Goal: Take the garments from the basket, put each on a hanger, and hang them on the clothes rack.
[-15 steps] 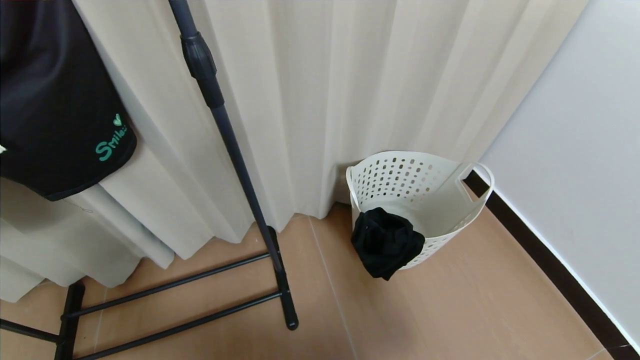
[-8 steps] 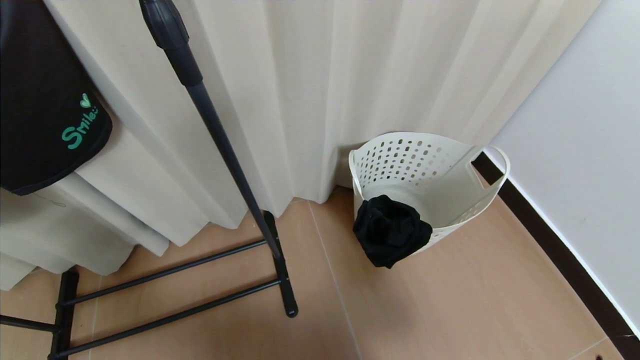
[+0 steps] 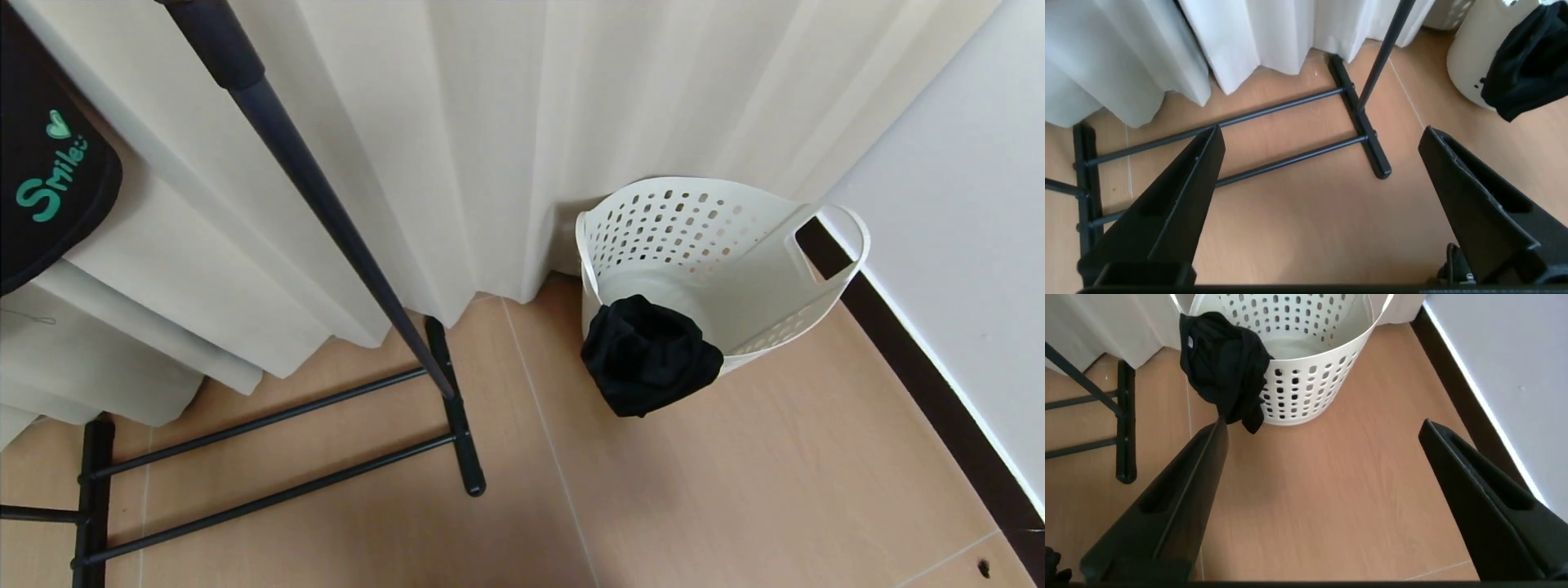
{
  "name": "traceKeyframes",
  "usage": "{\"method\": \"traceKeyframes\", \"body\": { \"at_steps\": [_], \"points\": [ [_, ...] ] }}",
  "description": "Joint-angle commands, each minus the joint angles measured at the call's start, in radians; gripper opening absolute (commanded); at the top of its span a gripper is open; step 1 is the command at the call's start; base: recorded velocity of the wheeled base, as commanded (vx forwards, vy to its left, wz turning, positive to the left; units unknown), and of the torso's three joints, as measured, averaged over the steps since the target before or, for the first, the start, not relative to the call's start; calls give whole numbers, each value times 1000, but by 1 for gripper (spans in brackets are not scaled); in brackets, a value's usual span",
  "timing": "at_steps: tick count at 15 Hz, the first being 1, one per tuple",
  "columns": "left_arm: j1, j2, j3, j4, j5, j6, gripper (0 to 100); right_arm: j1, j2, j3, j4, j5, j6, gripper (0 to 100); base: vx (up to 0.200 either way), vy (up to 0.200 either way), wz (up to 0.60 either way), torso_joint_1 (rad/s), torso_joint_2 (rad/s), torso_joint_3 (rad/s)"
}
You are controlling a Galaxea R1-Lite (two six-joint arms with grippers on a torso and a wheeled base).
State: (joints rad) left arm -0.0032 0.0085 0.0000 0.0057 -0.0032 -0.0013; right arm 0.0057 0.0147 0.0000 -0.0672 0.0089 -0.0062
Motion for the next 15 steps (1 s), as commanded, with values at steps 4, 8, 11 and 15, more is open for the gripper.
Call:
{"method": "traceKeyframes", "body": {
  "at_steps": [4, 8, 11, 15],
  "points": [
    [0, -1, 0, 0, 0, 0, 100, 0, -2, 0, 0, 0, -3, 100, 0, 0, 0, -2, 5, -193],
    [0, 1, 0, 0, 2, 1, 100, -1, -2, 0, -2, -4, -1, 100, 0, 0, 0, 2, 0, -198],
    [2, 1, 0, -1, 3, 3, 100, 0, -2, 0, -3, -3, -12, 100, 0, 0, 0, 8, 5, -86],
    [3, -2, 0, -3, 15, 3, 100, 13, 126, 0, 24, 19, -46, 100, 0, 0, 0, 0, 0, 0]
  ]
}}
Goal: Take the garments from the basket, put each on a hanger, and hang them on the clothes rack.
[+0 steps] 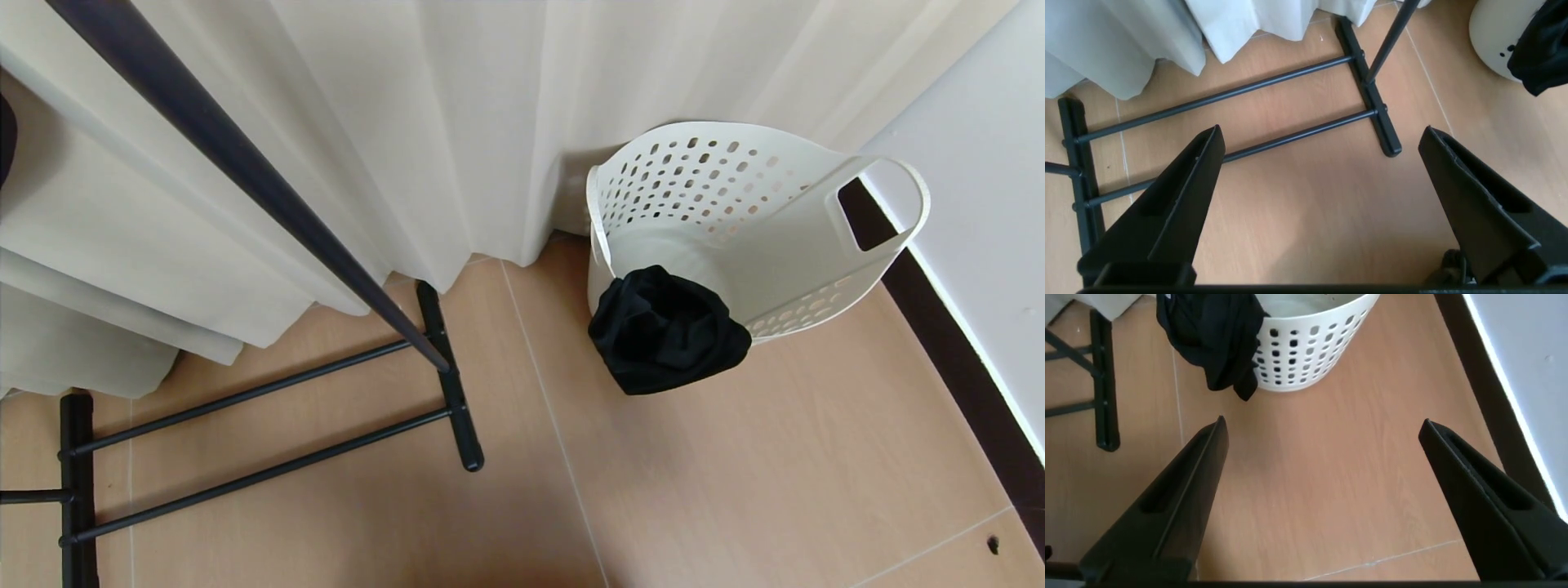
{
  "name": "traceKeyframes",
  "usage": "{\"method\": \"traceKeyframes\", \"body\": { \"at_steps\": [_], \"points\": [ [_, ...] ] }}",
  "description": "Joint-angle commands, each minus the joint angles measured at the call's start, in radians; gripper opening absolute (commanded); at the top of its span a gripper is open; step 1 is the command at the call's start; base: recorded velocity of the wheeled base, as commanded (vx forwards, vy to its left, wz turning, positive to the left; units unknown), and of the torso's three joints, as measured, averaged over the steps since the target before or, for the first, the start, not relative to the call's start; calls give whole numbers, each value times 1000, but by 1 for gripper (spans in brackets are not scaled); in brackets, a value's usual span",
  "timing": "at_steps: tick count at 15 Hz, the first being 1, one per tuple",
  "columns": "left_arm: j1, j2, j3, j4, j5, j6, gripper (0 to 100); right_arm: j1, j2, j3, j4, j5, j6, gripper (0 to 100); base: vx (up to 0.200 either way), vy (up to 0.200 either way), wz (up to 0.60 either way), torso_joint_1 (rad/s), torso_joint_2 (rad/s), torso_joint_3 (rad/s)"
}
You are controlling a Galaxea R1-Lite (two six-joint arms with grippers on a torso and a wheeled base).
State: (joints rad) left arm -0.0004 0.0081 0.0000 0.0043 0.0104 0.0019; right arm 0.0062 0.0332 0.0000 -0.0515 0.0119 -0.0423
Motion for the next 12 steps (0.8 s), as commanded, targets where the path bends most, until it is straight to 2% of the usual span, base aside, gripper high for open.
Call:
{"method": "traceKeyframes", "body": {
  "at_steps": [1, 2, 5, 6, 8, 9, 10, 12],
  "points": [
    [0, -2, 0, -1, 0, 0, 100, 35, 197, 0, -4, 46, -24, 100, 0, 0, 0, 0, 0, 0],
    [0, -2, 0, -1, -1, 0, 100, 54, 271, 0, -10, 63, -25, 100, 0, 0, 0, 0, 0, 0],
    [0, -2, 0, -1, -1, 0, 100, 172, 623, -135, -102, 76, -24, 100, 0, 0, 0, 0, 0, 0],
    [0, -2, 0, -1, -1, 0, 100, 196, 692, -167, -122, 76, -24, 100, 0, 0, 0, 0, 0, 0],
    [0, -2, 0, -1, -1, 0, 100, 235, 952, -316, -202, 72, -30, 100, 0, 0, 0, 0, 0, 0],
    [0, -2, 0, -1, -1, 0, 100, 235, 1002, -353, -214, 72, -44, 100, 0, 0, 0, 0, 0, 0],
    [0, -2, 0, -1, -1, 0, 100, 242, 1120, -457, -228, 69, -117, 100, 0, 0, 0, 0, 0, 0],
    [0, -2, 0, -1, -1, 0, 100, 244, 1254, -578, -231, 69, -206, 100, 0, 0, 0, 0, 0, 0]
  ]
}}
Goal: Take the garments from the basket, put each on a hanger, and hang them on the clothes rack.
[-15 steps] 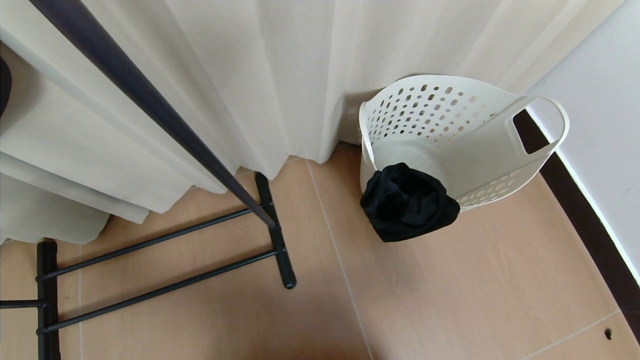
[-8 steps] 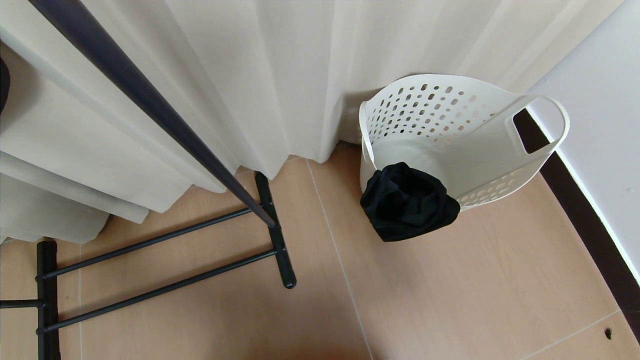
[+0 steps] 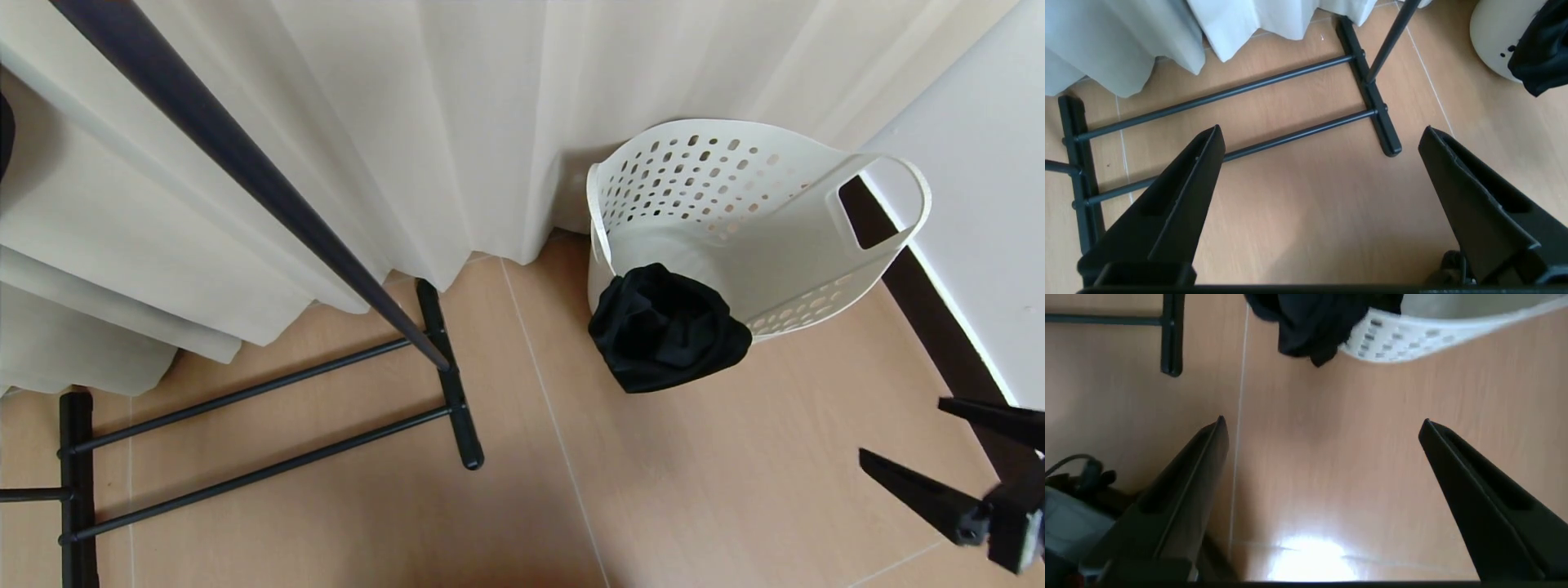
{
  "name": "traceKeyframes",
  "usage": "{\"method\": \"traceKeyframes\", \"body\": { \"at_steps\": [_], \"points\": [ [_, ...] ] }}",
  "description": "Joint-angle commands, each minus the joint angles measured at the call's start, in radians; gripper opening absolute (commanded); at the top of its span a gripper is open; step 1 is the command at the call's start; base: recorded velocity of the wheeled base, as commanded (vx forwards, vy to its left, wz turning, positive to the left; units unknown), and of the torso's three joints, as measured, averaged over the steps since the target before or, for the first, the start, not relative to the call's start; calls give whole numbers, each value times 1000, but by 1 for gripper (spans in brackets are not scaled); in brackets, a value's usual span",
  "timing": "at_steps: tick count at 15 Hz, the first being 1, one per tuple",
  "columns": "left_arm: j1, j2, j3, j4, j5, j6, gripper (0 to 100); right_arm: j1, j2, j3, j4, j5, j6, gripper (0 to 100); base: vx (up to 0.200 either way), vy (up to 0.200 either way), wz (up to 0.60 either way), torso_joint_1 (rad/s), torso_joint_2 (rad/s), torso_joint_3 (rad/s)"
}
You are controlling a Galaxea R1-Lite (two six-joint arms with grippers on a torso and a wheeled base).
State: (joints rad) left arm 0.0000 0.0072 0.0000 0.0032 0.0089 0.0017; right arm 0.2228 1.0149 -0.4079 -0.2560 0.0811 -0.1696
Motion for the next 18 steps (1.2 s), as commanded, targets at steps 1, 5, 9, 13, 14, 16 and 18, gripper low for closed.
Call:
{"method": "traceKeyframes", "body": {
  "at_steps": [1, 5, 9, 13, 14, 16, 18],
  "points": [
    [0, -1, 0, 0, 0, 0, 100, 29, 320, -212, -26, 0, -110, 100, 0, 0, 0, 0, 0, 0],
    [0, -1, 0, 0, 0, 0, 100, 89, 626, -517, -26, -3, -252, 100, 0, 0, 0, 0, 0, 0],
    [0, -1, 0, 0, 0, 0, 100, 99, 883, -802, -26, -4, -383, 100, 0, 0, 0, 0, 0, 0],
    [0, -1, 0, 0, 0, 0, 100, 69, 985, -894, -51, -6, -378, 100, 0, 0, 0, 0, 0, 0],
    [0, -1, 0, 0, 0, 0, 100, 56, 1002, -911, -85, -12, -378, 100, 0, 0, 0, 0, 0, 0],
    [0, -1, 0, 0, 0, -2, 100, 50, 1019, -928, -92, -30, -378, 100, 0, 0, 0, 0, 0, 0],
    [0, -1, 0, 0, 0, 0, 100, 50, 1025, -940, -97, -38, -372, 100, 0, 0, 0, 0, 0, 0]
  ]
}}
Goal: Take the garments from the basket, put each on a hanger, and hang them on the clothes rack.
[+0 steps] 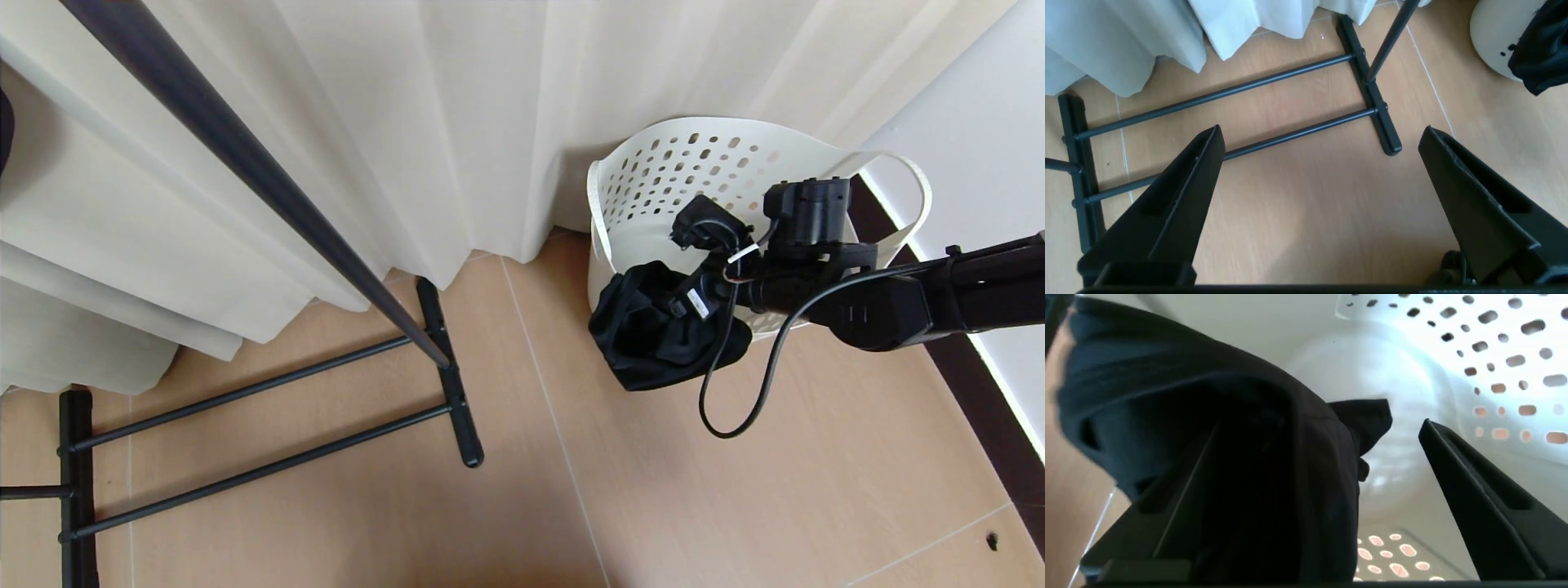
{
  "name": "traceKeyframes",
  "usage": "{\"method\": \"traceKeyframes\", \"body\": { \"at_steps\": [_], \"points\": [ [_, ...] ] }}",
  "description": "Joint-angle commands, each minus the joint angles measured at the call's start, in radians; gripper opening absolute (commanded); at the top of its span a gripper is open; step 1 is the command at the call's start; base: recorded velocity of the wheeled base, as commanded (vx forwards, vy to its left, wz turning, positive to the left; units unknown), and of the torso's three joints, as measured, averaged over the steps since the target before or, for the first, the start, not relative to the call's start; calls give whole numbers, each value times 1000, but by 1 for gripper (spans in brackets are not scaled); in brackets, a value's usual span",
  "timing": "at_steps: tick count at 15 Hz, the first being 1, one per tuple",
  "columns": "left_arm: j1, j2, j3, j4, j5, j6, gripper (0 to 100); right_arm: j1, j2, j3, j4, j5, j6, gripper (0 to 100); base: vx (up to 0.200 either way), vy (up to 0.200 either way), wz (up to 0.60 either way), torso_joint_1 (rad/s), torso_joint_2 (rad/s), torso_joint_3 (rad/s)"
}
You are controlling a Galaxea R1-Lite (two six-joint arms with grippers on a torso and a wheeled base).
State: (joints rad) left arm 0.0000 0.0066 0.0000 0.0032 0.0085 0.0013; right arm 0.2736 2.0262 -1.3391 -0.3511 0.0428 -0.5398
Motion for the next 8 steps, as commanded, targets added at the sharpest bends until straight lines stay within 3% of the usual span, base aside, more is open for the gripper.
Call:
{"method": "traceKeyframes", "body": {
  "at_steps": [1, 3, 4, 8],
  "points": [
    [0, 0, 0, 0, 1, 0, 100, -1, 14, -14, -2, -1, 6, 100, 0, 0, 0, 0, 0, 0],
    [0, 0, 0, 0, 1, 0, 100, -1, 16, -18, -16, -1, 44, 100, 0, 0, 0, 0, 0, 0],
    [0, 0, 0, 0, 1, 0, 100, 1, 16, -20, -17, -1, 49, 0, 0, 0, 0, 0, 0, 0],
    [0, 0, 0, 0, 1, 0, 100, 2, 0, 0, -22, -3, 67, 0, 0, 0, 0, 0, 0, 0]
  ]
}}
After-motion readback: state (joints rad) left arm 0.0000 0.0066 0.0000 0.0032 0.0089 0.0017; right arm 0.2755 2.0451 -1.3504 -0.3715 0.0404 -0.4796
